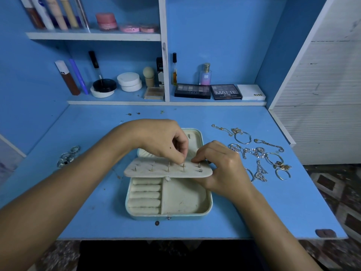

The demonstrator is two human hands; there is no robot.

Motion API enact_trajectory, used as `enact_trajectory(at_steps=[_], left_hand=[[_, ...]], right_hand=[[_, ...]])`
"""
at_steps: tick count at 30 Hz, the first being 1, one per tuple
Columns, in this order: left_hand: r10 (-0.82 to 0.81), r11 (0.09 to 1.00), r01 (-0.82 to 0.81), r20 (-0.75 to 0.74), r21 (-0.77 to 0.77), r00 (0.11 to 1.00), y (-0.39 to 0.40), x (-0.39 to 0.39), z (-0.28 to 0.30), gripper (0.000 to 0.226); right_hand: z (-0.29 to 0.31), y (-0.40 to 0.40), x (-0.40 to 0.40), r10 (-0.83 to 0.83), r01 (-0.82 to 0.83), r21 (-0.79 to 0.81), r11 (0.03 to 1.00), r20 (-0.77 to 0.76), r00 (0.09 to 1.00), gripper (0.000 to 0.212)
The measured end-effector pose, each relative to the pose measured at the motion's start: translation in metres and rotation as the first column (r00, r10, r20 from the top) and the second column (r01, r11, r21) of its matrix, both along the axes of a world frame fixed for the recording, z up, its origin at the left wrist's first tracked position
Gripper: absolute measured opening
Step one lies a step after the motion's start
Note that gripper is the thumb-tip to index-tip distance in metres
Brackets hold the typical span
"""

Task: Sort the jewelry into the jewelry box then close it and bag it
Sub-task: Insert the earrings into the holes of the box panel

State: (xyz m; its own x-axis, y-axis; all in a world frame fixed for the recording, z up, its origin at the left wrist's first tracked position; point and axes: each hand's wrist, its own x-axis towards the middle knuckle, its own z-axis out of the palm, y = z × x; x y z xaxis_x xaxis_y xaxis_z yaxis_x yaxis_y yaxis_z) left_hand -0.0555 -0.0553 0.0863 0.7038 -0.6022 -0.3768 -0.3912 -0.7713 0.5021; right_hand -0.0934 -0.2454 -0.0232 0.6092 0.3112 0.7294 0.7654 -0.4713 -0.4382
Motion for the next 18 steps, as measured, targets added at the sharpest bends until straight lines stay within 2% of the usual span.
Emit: enact_trajectory(at_steps=[6,15,18], left_hand=[[-0.011,0.999,0.011,-0.013,0.032,1.000,-0.0023,0.0006,0.0023,0.006],[-0.030,0.999,0.032,-0.064,0.040,0.997,-0.0021,0.0048,-0.0010,0.006],[-0.021,0.999,0.023,-0.083,0.027,0.996,-0.0026,0.0065,-0.0032,0.008]], right_hand=[[-0.0027,-0.0007,0.0003,-0.010,0.010,-0.005,1.000,0.003,1.000,0.009],[-0.0022,0.0002,-0.0012,-0.014,0.014,0.007,1.000,0.023,1.000,0.015],[-0.0029,0.0006,-0.0016,-0.025,0.025,0.003,1.000,0.032,0.999,0.006]])
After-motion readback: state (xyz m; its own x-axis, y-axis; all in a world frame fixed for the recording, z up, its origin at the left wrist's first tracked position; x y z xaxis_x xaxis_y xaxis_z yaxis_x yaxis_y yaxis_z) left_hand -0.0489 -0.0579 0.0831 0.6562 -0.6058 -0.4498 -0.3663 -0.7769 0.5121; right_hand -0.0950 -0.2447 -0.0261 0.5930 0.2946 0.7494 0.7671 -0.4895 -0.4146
